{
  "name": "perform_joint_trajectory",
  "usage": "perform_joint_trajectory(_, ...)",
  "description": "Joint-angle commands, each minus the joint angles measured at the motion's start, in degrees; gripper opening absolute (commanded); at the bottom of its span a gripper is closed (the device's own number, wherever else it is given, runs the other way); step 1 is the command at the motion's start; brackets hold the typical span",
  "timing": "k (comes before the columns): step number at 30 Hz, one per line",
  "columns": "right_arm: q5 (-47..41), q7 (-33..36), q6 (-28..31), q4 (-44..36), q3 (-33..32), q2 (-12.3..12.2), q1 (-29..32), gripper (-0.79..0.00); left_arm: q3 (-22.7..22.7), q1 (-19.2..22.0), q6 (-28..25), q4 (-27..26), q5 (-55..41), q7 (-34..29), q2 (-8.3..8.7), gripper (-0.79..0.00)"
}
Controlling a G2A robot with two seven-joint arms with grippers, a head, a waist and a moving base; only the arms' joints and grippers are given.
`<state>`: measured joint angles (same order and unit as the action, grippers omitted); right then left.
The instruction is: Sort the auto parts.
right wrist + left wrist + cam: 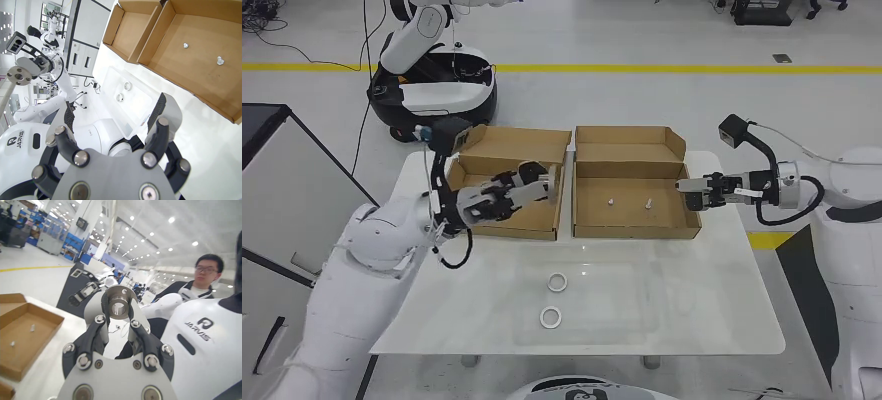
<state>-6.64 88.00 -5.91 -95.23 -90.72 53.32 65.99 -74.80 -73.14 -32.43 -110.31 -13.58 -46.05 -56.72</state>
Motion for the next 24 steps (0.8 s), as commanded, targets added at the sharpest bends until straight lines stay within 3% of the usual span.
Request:
perform_joint_trajectory(1,0.0,0.0,0.0,0.0,0.0,0.0,0.0,0.0,-0.25,0.78,1.25,0.45,5.7,-0.55,0.1,-0.785)
perform_joint_trajectory(6,0.0,0.0,0.0,0.0,0.0,0.0,0.0,0.0,0.09,3.75,3.13,2.56,6.98,-0.11,-0.06,-0.785)
perform_joint_trajectory(15,0.0,0.0,0.0,0.0,0.0,0.0,0.0,0.0,5.18,13.84,9.29,10.54,15.91,-0.89,-0.95,-0.785)
perform_joint_trajectory(24,0.0,0.0,0.0,0.0,0.0,0.0,0.0,0.0,11.2,17.81,12.84,15.47,22.46,-0.59,-2.04,-0.785)
